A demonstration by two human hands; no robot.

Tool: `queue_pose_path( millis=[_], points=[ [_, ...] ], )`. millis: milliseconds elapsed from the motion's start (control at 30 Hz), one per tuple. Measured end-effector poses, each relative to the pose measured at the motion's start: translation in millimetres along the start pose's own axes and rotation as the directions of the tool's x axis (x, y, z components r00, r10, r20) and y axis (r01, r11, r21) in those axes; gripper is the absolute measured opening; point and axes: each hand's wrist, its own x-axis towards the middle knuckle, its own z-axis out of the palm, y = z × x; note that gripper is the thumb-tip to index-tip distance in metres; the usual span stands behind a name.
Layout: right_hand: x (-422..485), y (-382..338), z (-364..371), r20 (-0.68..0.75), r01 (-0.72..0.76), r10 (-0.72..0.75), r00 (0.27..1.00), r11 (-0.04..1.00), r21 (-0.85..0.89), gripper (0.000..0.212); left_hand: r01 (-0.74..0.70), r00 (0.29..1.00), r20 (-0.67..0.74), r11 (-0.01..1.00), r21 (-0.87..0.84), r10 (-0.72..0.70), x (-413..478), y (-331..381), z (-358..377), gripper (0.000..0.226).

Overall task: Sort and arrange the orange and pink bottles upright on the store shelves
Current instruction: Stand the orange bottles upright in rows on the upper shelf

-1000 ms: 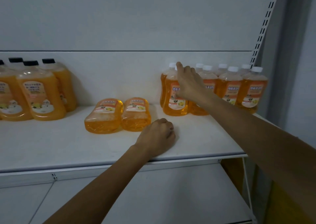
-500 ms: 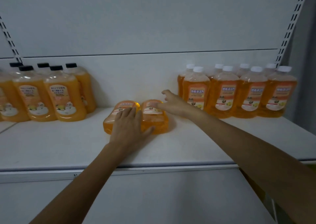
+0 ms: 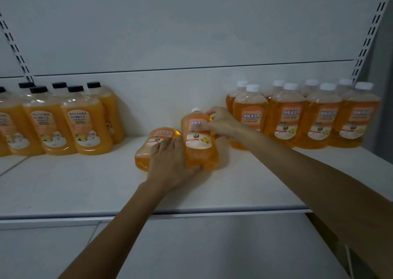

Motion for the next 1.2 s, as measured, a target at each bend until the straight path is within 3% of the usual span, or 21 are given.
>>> queue_pose_path(
  millis=[167,267,367,500,600,700,800,1033,1200],
  points=[
    [-41,-20,-19,-0.106,0.272,-0.294,0.950,0.945,-0.183,0.089,-0.052,0.998,-0.057,0.946,-0.319,0.035,-11,24,10,0.114],
    [-54,-22,-32,-0.041,0.278,-0.295,0.955,0.931,-0.238,0.109,-0.050,0.997,-0.071,0.873,-0.485,0.018,-12,34,20,0.111],
    [-61,-27,-39,0.004,0.292,-0.318,0.948,0.867,-0.404,0.107,-0.054,0.997,-0.083,0.834,-0.549,0.010,-10,39,27,0.112],
    [-65,-32,-34,-0.013,0.303,-0.395,0.918,0.724,-0.619,0.101,-0.057,0.992,-0.125,0.846,-0.530,-0.012,-3,35,33,0.108],
    [-57,-31,-28,-0.044,0.275,-0.435,0.899,0.641,-0.717,0.100,-0.023,0.993,-0.114,0.886,-0.463,-0.034,-3,32,35,0.090],
    [-40,-28,-22,-0.089,0.217,-0.451,0.888,0.583,-0.783,0.097,0.030,0.999,-0.013,0.957,-0.288,-0.035,-7,35,34,0.062],
    [-22,-26,-20,-0.111,0.176,-0.431,0.895,0.573,-0.800,0.094,-0.048,0.999,0.011,0.998,-0.051,0.049,-11,41,30,0.031],
    [7,-26,-15,-0.133,0.112,-0.438,0.889,0.491,-0.864,0.094,-0.075,0.997,0.010,0.997,-0.018,0.075,-11,41,31,0.032],
    [24,-25,-16,-0.143,0.115,-0.398,0.906,0.559,-0.821,0.095,-0.067,0.998,0.016,0.998,-0.009,0.067,-11,40,31,0.032]
  ],
)
